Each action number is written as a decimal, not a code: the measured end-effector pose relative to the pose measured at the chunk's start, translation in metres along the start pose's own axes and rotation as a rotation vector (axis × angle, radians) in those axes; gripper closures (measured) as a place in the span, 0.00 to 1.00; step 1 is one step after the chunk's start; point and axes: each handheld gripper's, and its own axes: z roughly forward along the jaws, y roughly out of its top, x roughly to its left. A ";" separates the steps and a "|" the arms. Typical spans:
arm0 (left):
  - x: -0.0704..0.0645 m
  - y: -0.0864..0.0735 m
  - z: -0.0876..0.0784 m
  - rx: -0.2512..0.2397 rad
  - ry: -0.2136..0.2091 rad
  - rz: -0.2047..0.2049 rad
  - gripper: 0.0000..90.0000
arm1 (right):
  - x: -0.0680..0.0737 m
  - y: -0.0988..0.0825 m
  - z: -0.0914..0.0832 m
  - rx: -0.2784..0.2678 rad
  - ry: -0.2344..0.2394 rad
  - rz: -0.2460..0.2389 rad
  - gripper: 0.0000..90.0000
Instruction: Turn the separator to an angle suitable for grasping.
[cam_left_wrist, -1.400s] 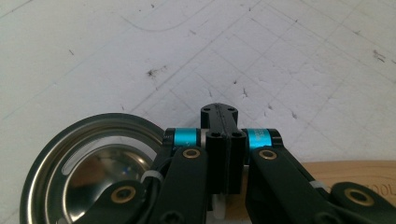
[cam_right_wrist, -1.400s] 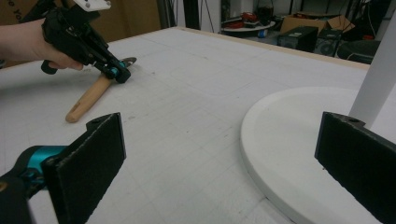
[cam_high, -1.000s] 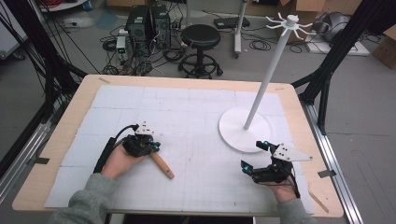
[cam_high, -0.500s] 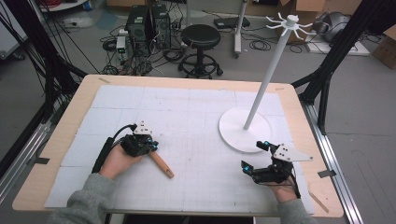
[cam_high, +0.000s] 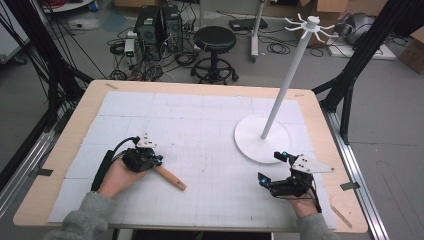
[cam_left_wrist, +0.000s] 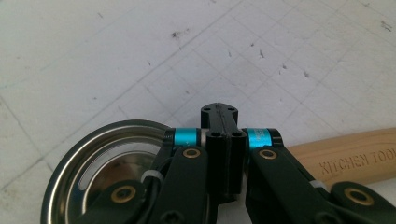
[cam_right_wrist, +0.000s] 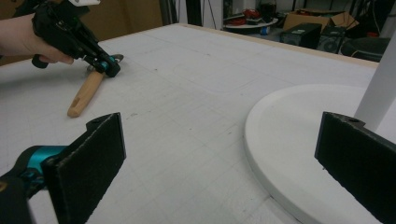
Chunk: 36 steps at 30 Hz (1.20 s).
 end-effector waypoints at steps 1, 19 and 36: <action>0.000 -0.001 -0.001 0.001 0.000 -0.002 1.00 | 0.000 0.000 0.001 0.002 0.002 -0.001 0.01; 0.004 -0.027 -0.018 -0.052 -0.055 -0.082 1.00 | 0.001 0.001 0.004 0.001 0.010 -0.006 0.01; -0.003 -0.035 -0.029 -0.023 -0.033 -0.074 1.00 | 0.001 0.002 0.005 -0.001 0.014 -0.007 0.01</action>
